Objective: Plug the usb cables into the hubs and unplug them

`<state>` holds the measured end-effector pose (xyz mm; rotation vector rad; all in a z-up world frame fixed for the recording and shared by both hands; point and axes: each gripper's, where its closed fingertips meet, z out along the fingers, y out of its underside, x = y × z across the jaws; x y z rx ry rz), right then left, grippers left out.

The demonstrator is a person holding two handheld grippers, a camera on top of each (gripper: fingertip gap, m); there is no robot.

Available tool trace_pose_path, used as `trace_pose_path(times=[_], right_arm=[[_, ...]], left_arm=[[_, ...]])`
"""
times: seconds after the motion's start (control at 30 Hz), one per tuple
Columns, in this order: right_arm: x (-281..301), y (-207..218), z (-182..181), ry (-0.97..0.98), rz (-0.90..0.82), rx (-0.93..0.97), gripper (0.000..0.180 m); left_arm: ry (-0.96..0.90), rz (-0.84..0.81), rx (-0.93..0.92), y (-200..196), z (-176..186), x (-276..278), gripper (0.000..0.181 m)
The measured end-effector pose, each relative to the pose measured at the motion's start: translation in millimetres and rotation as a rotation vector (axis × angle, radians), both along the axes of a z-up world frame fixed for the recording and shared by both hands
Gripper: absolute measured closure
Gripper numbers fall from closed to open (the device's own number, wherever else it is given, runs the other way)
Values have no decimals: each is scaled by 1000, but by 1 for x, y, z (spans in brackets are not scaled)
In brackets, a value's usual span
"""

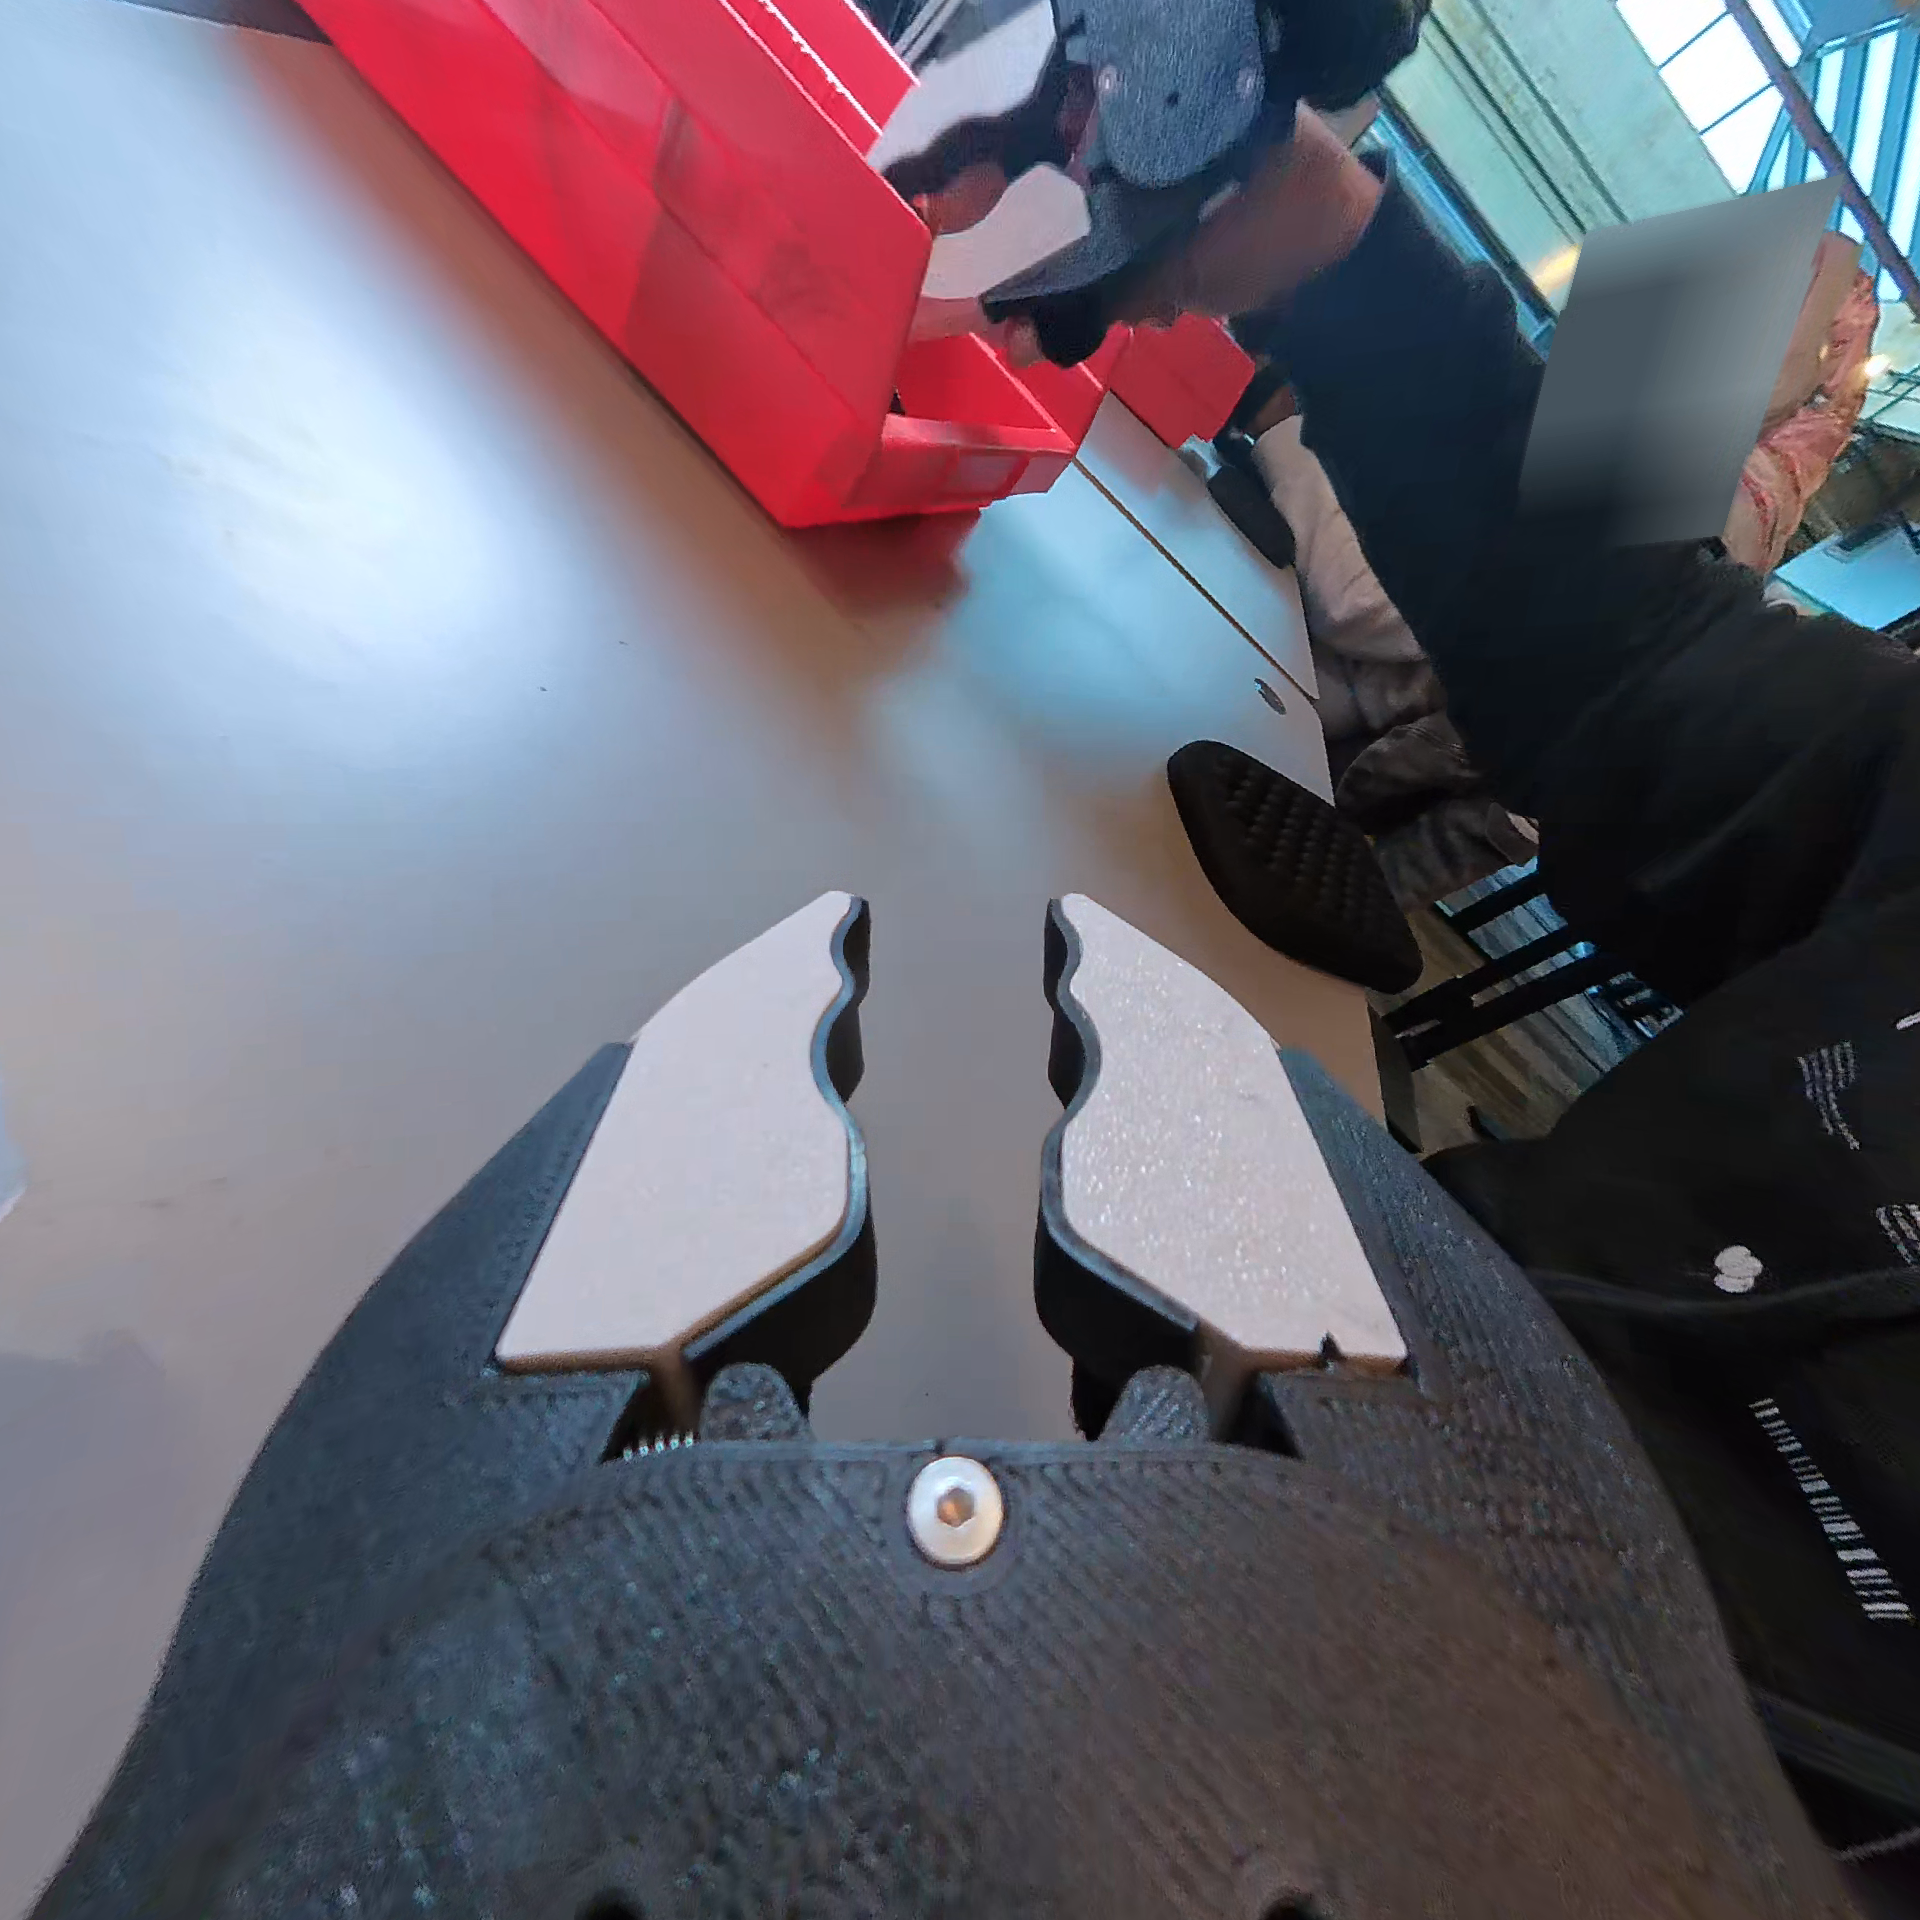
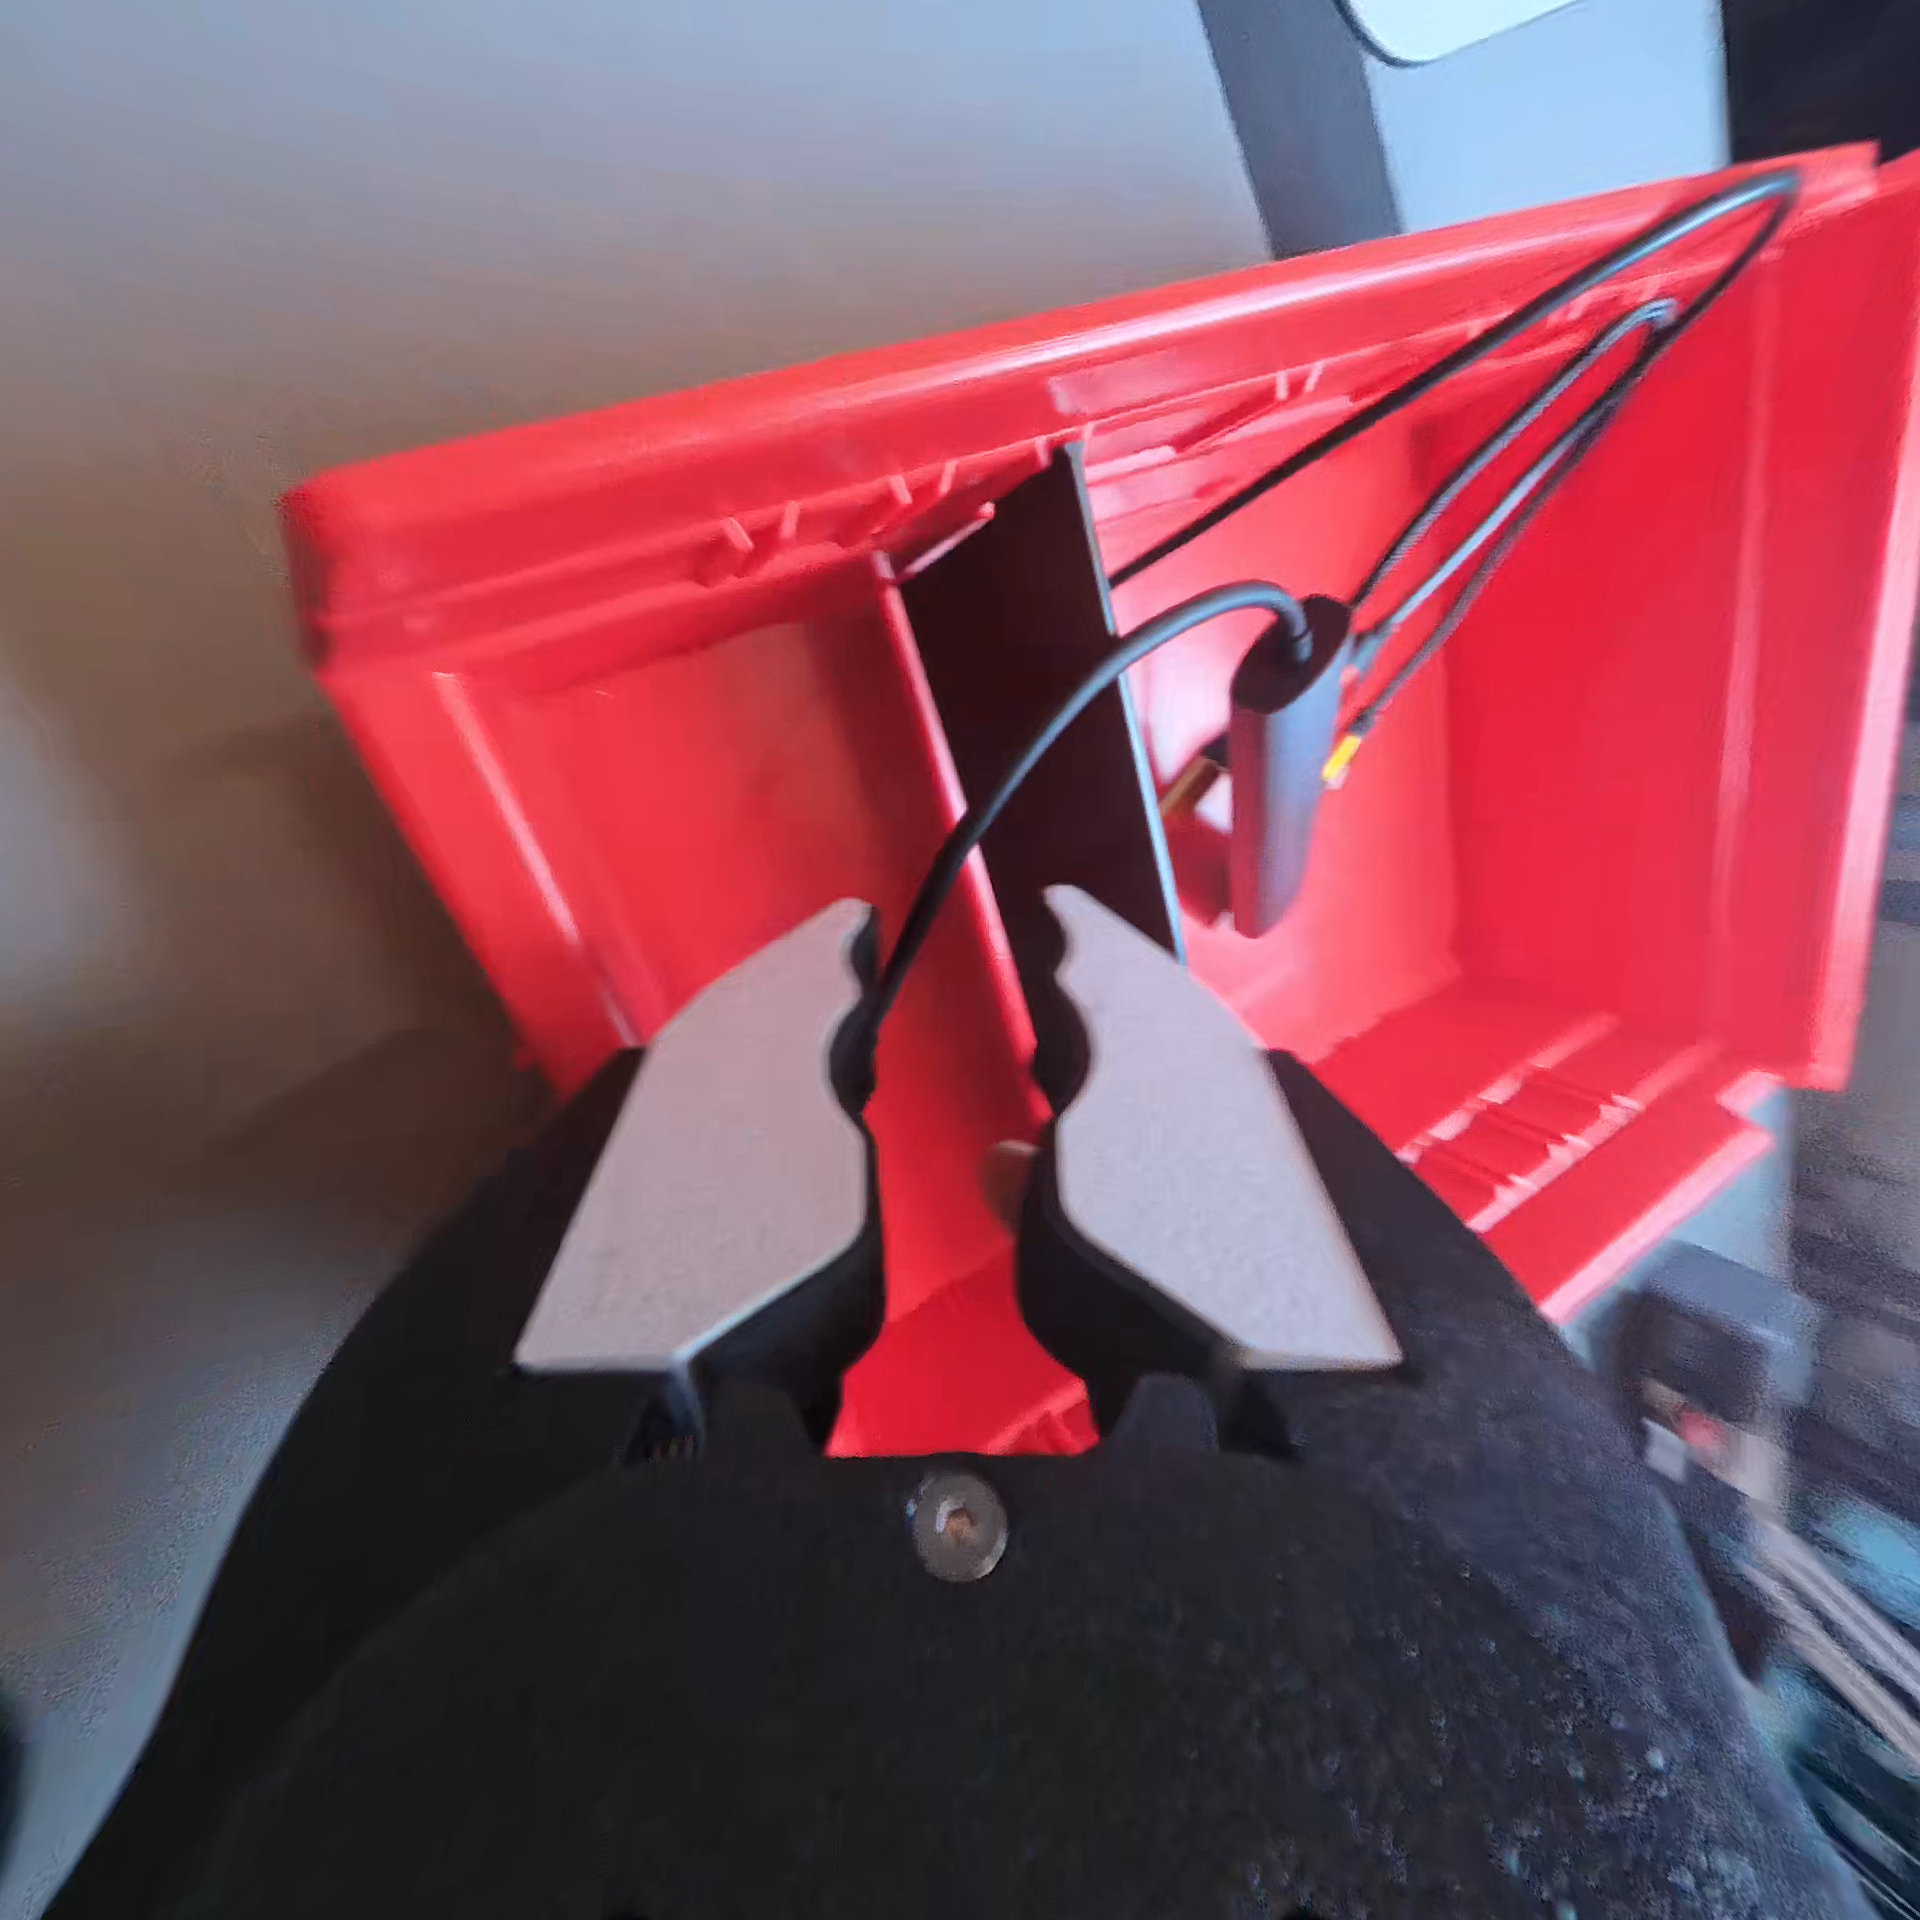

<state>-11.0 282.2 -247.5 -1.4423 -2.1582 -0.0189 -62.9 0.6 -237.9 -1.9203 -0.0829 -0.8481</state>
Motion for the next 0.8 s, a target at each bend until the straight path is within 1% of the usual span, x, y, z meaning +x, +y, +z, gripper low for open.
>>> trace_pose_path(times=[0.03,0.07,0.13,0.17,0.23,0.27,0.33,0.4,0.47,0.5,0.53,0.57,0.6,0.63,0.67,0.7,0.8], right_arm=[[-2,2,1,1,22,72,171],[-4,4,5,7,41,113,174],[-8,11,22,15,57,141,175],[-12,19,38,40,54,176,175],[-23,46,69,67,72,328,175],[-27,60,78,57,79,392,175],[-39,83,75,45,72,411,175],[-48,92,49,23,71,301,175],[-47,85,16,-31,65,118,175],[-47,79,5,-38,66,36,173],[-49,74,3,-18,67,-30,172],[-49,66,4,-1,61,-121,165],[-46,58,7,2,45,-218,152],[-43,55,13,7,23,-284,138],[-40,54,21,26,13,-325,129],[-36,51,29,48,17,-358,123],[-30,38,65,204,47,-418,122]], left_arm=[[3,7,2,0,0,-2,149],[2,12,3,0,1,-3,149],[-6,15,-1,0,-1,-5,150],[-10,12,-5,0,-2,-4,150],[-8,3,-14,0,-4,-3,150],[-5,-2,-17,1,-5,-1,150],[4,-13,-22,1,-6,2,150],[17,-19,-26,0,-7,4,150],[34,-20,-29,0,-9,5,150],[42,-20,-30,0,-9,6,150],[48,-22,-30,-1,-9,6,150],[50,-24,-28,-1,-9,6,150],[51,-26,-27,0,-9,6,150],[48,-28,-27,0,-9,6,150],[43,-32,-28,0,-10,6,150],[39,-34,-29,0,-10,7,150],[47,-40,-20,0,-8,9,149]])
